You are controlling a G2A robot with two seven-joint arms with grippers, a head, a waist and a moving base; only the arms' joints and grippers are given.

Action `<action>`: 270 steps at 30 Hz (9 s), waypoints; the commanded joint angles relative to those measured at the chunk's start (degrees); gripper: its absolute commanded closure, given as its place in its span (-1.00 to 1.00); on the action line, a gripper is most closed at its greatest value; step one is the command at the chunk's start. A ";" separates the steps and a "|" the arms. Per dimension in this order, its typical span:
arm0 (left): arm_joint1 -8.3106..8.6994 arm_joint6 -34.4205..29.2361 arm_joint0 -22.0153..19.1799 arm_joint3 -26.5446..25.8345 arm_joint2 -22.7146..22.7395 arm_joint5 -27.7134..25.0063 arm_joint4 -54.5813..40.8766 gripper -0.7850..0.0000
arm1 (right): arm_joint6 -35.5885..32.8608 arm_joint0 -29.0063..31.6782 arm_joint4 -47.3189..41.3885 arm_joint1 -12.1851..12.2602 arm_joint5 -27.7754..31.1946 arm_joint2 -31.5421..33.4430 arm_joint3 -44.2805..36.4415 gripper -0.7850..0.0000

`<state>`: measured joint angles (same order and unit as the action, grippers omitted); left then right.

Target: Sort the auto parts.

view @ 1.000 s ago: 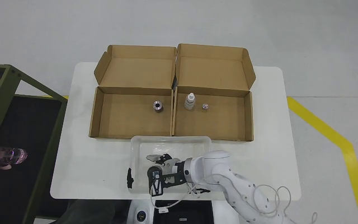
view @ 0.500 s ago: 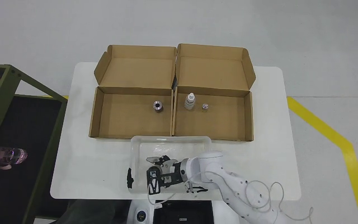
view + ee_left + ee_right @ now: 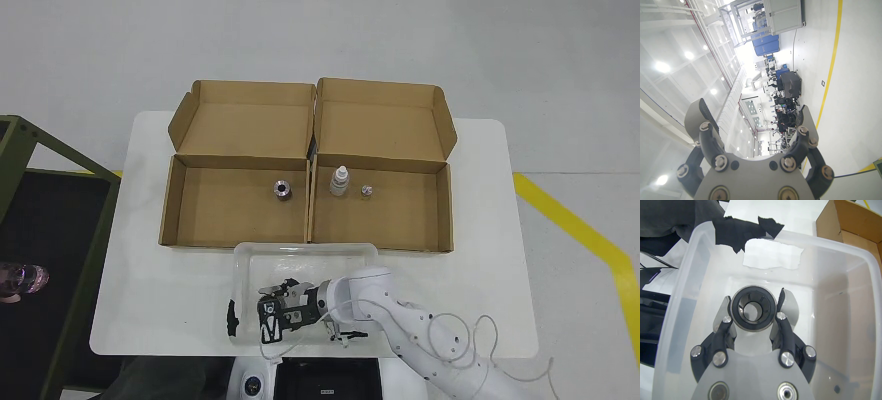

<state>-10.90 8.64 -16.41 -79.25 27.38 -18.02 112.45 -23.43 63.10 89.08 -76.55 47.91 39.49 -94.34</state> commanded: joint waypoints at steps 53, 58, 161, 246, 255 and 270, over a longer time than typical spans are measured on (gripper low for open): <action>0.00 0.00 0.00 0.00 0.00 0.00 0.00 -1.00 | 11.69 -2.26 -20.40 4.27 9.07 15.52 -6.32 1.00; 0.00 0.00 0.00 0.00 0.00 0.00 0.00 -1.00 | 13.60 -1.98 -22.79 4.50 8.00 16.80 -6.92 1.00; 0.00 0.00 0.00 0.00 0.00 0.00 0.00 -1.00 | 5.81 -26.92 -19.82 -6.25 -7.54 -1.13 25.70 -0.18; 0.00 0.00 0.00 0.00 0.00 0.00 0.00 -1.00 | 39.83 39.67 -4.56 8.21 -12.47 60.53 -16.87 -1.00; 0.00 0.00 0.00 0.00 0.00 0.00 0.00 -1.00 | 39.83 39.67 -4.56 8.21 -12.47 60.53 -16.87 -1.00; 0.00 0.00 0.00 0.00 0.00 0.00 0.00 -1.00 | 39.83 39.67 -4.55 8.21 -12.47 60.53 -16.87 -1.00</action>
<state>-10.90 8.64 -16.41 -79.25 27.38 -18.02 112.45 16.39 102.76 84.52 -68.34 35.44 100.02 -111.21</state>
